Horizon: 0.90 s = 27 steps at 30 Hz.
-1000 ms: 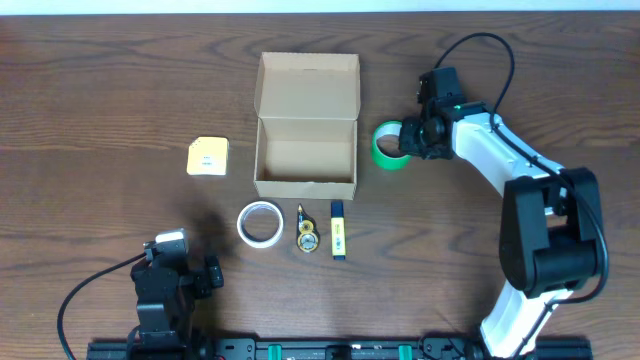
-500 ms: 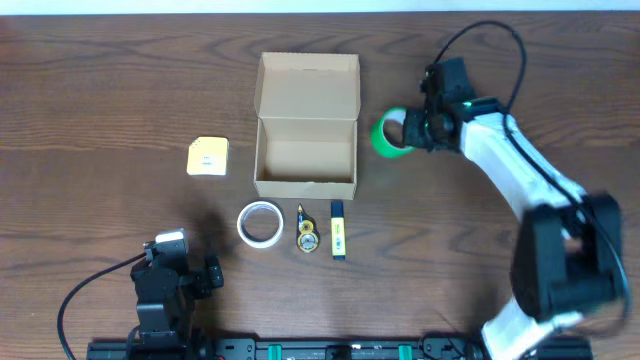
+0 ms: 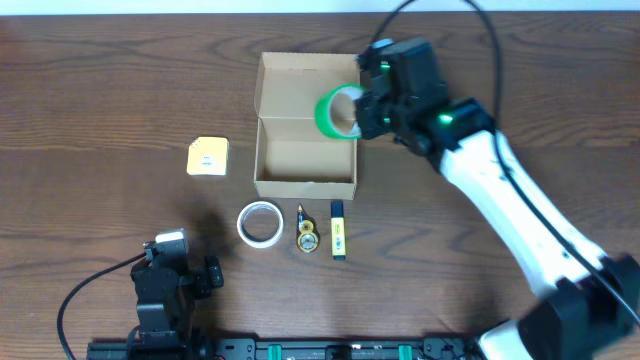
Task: Pack container
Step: 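Carry the green tape roll into the box and release it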
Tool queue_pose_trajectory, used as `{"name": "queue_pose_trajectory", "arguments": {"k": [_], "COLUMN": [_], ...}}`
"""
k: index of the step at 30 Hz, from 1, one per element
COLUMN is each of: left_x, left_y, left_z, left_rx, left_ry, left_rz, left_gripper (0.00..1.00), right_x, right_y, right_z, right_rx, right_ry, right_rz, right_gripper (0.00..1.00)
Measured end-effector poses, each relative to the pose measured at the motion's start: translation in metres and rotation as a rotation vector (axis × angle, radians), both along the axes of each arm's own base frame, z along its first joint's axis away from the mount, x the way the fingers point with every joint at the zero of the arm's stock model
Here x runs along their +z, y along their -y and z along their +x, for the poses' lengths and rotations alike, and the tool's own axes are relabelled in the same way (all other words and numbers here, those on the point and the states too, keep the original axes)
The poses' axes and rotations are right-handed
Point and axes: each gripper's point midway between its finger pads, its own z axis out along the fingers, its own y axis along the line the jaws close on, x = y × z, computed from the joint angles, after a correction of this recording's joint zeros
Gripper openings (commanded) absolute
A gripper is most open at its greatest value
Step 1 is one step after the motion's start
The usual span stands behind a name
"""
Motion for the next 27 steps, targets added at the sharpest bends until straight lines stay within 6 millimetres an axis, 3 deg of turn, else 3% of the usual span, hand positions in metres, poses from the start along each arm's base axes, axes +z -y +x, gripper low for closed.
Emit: {"name": "queue_pose_trajectory", "arguments": {"k": [7,12,16,19,27], "left_x": [0.0,0.0,0.0,0.0,0.0], "left_y": [0.0,0.0,0.0,0.0,0.0], "left_z": [0.0,0.0,0.0,0.0,0.0], "left_rx": [0.0,0.0,0.0,0.0,0.0], "left_ry": [0.0,0.0,0.0,0.0,0.0], "left_rz": [0.0,0.0,0.0,0.0,0.0], "left_gripper": [0.95,0.95,0.96,0.95,0.95], "right_x": [-0.057,-0.083,-0.088,-0.088,-0.087], "right_y": [-0.034,-0.04,-0.04,-0.041,-0.04], "right_z": [-0.01,-0.023,-0.025,-0.024,-0.021], "right_rx": [0.165,0.242,0.261,0.269,0.267], "right_ry": [-0.126,-0.18,-0.189,-0.183,-0.17], "right_rz": [-0.147,-0.215,-0.231,-0.233,-0.242], "right_gripper": [0.01,0.01,0.02,0.09,0.08]}}
